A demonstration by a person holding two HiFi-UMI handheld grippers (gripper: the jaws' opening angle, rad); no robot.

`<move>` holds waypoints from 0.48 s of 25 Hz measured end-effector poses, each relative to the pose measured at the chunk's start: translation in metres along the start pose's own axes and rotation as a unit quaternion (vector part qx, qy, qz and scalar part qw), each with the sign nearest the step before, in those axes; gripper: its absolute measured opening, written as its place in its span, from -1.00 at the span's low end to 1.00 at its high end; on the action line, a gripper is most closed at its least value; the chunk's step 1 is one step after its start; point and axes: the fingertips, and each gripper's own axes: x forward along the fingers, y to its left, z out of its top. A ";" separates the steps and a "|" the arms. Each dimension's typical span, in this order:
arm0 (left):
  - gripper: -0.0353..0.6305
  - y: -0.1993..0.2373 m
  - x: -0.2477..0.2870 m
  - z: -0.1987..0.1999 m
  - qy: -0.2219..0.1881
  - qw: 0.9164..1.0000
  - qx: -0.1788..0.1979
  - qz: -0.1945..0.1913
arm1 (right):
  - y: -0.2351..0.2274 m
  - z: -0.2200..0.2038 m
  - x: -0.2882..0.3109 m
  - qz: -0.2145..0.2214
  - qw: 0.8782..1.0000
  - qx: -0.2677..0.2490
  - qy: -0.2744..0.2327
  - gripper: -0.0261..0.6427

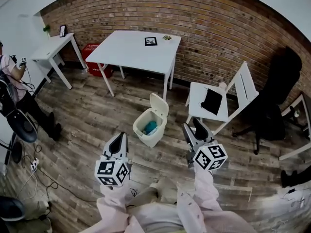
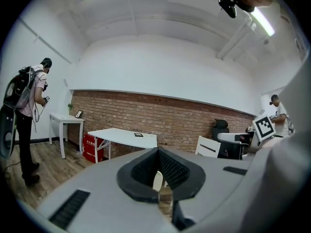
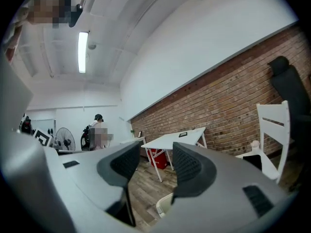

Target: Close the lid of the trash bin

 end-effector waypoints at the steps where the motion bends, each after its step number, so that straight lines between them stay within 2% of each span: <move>1: -0.92 0.003 0.002 -0.001 0.002 1.000 -0.002 0.002 | 0.000 -0.002 0.004 0.003 1.000 0.006 0.004 -0.34; 12: -0.92 0.048 0.039 -0.012 0.023 0.999 -0.028 0.035 | -0.013 -0.020 0.073 0.022 0.999 0.014 0.044 -0.34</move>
